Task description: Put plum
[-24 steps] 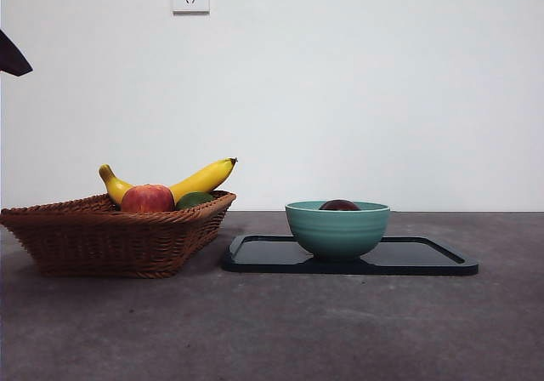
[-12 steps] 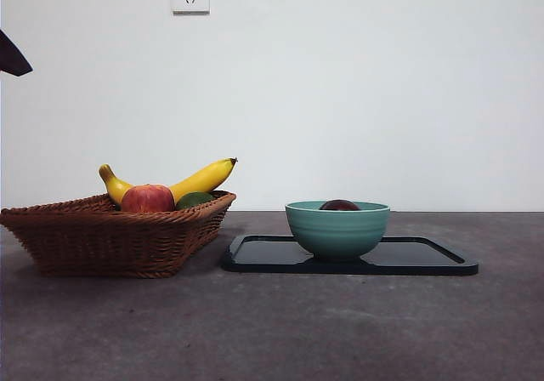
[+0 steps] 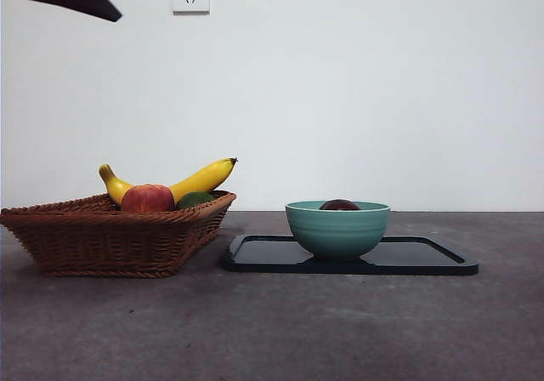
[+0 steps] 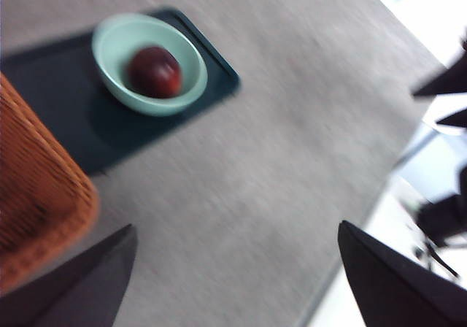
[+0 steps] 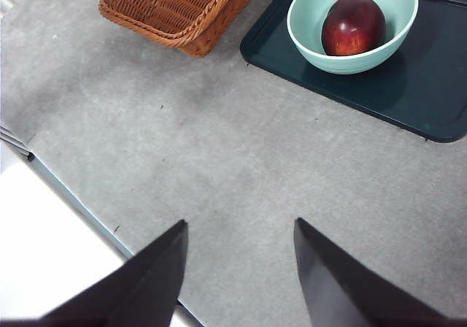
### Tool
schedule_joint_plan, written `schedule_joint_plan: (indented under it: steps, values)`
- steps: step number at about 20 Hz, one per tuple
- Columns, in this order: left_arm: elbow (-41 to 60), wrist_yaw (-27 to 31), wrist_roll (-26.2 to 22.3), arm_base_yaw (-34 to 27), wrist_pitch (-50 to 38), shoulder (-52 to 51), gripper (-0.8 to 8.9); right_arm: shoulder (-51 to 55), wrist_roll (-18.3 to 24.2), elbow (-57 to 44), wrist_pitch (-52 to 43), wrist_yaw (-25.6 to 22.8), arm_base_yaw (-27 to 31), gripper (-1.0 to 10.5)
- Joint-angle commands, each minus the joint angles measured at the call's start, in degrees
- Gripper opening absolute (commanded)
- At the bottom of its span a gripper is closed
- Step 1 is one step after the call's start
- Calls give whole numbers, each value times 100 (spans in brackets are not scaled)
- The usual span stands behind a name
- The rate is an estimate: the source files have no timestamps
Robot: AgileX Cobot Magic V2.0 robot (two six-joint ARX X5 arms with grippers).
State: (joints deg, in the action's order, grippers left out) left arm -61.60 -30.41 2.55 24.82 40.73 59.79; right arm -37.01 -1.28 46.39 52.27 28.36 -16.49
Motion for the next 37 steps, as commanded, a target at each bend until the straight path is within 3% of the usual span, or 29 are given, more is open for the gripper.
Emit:
schedule_joint_plan:
  steps: [1, 9, 17, 26, 37]
  values:
    - [-649, 251, 142, 149, -46, 570, 436, -31, 68, 46, -42, 20, -31, 231]
    - [-2973, 927, 306, 651, -50, 2966, 436, -31, 66, 46, -39, 17, -31, 231]
    - [-4057, 1532, 304, 1019, -310, 4780, 436, -31, 66, 46, -35, 17, -31, 231]
    - [-4319, 1672, 262, 1322, -863, 5973, 434, -31, 66, 46, -26, 17, -31, 231]
    - [-4319, 2017, -44, 1523, -1023, 6607, 433, -31, 66, 46, 50, 17, -31, 231]
